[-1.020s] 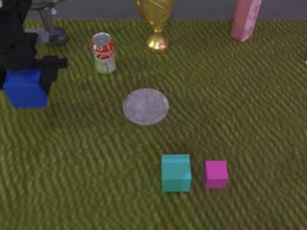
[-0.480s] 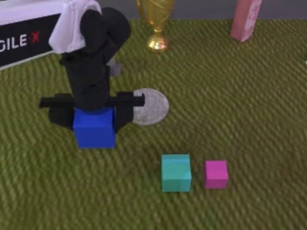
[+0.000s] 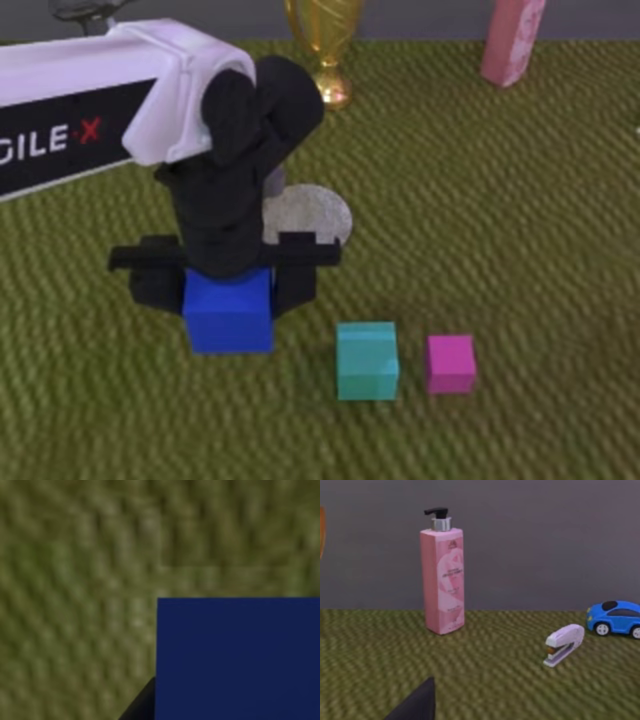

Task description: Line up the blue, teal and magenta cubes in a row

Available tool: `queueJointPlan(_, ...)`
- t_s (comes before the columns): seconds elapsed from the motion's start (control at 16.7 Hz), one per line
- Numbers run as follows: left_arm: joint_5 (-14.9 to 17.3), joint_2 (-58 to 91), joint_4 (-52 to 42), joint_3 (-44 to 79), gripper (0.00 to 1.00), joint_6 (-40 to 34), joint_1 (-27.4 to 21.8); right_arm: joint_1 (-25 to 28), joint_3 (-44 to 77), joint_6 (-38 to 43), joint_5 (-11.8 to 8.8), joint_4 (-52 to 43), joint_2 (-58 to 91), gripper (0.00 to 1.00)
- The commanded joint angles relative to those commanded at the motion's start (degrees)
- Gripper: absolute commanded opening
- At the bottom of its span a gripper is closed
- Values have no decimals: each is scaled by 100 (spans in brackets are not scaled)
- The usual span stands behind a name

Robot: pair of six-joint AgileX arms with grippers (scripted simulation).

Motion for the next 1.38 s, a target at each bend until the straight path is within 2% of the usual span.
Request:
queueJointPlan(0.18, -2, 68, 232, -166, 0, 9, -6, 0, 0, 0, 0, 0, 0, 100)
queueJointPlan(0.54, 2, 451, 1431, -938, 0, 1, -9, 0, 0, 0, 0, 0, 0, 100)
queueJointPlan(0.84, 1, 494, 1533, -1016, 0, 0, -13, 0, 0, 0, 0, 0, 0, 100)
queueJointPlan(1.38, 1, 494, 1533, -1016, 68, 0, -13, 0, 0, 0, 0, 0, 0, 100)
